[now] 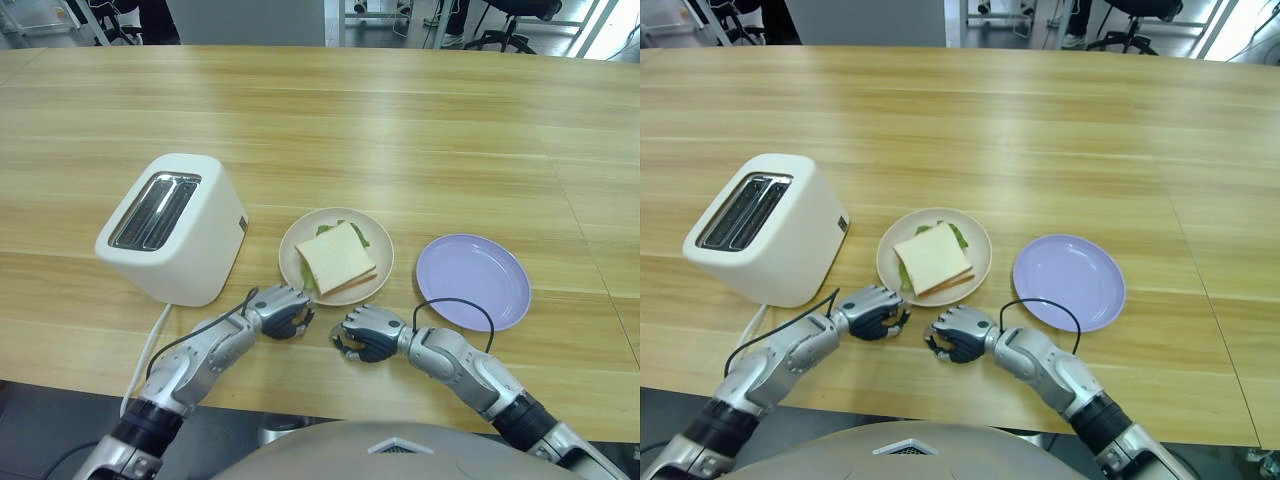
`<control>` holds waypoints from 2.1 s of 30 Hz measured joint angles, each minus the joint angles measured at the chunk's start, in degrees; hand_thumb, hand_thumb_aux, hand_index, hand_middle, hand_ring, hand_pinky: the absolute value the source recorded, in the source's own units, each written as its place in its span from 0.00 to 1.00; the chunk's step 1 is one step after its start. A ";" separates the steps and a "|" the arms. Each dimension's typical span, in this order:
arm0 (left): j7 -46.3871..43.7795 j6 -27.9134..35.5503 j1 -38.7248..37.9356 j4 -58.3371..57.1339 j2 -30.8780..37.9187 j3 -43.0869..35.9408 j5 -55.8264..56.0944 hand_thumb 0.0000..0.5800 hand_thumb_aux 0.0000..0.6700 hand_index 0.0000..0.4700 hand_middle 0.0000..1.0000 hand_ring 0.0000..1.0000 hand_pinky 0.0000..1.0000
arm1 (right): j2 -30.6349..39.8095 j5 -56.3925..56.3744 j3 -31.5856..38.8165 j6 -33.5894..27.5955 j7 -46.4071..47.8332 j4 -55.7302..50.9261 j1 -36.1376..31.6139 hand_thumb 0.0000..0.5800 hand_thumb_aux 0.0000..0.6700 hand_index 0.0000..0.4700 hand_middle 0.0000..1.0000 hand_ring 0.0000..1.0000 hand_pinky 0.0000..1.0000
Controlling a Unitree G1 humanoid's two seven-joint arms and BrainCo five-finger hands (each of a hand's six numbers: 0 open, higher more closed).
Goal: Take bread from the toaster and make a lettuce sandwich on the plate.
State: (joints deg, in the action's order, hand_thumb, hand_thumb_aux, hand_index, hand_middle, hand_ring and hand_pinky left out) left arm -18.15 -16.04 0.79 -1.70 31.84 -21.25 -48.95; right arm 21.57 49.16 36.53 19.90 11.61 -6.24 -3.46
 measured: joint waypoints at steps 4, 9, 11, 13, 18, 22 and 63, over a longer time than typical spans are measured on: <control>3.53 1.77 10.33 -9.01 -3.56 -2.11 -2.90 1.00 1.00 0.98 1.00 1.00 1.00 | -2.76 3.28 -0.46 -3.71 -5.46 -8.11 -7.70 1.00 1.00 0.98 1.00 1.00 1.00; 9.02 3.81 20.52 -20.66 -5.48 -3.46 -4.75 1.00 1.00 0.98 1.00 1.00 1.00 | -5.07 4.28 -1.08 -6.71 -11.95 -20.75 -18.58 1.00 1.00 0.98 1.00 1.00 1.00; 11.03 4.18 22.84 -24.37 -5.64 -3.78 -5.01 1.00 1.00 0.98 1.00 1.00 1.00 | -5.68 4.26 -1.18 -7.01 -14.31 -25.19 -21.94 1.00 1.00 0.98 1.00 1.00 1.00; 13.14 4.23 24.67 -27.58 -5.86 -4.15 -5.00 1.00 1.00 0.98 1.00 1.00 1.00 | -6.24 4.08 -1.23 -7.01 -16.58 -29.14 -24.67 1.00 1.00 0.98 1.00 1.00 1.00; 15.47 4.13 23.63 -25.15 -4.75 -3.71 -3.69 0.89 0.67 0.66 0.70 0.70 0.70 | -6.15 0.05 -3.31 -5.06 -17.25 -28.41 -25.17 1.00 1.00 0.98 1.00 1.00 1.00; 14.95 3.69 12.33 -9.60 -3.53 1.87 3.85 0.00 0.00 0.00 0.00 0.00 0.00 | -4.41 -11.97 -8.04 0.72 -12.38 -16.01 -17.31 0.00 0.00 0.00 0.43 0.43 0.43; -5.19 -12.18 -13.64 16.82 -24.76 25.87 79.13 0.00 0.00 0.00 0.00 0.00 0.00 | -17.52 -83.80 -30.11 -5.79 18.99 14.99 5.39 0.00 0.00 0.00 0.00 0.00 0.00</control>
State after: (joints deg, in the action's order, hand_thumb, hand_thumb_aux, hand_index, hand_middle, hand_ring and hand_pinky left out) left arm -23.34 -28.22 -12.85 15.12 7.08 4.62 30.19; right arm 4.05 -34.63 6.43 14.12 30.59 8.75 1.93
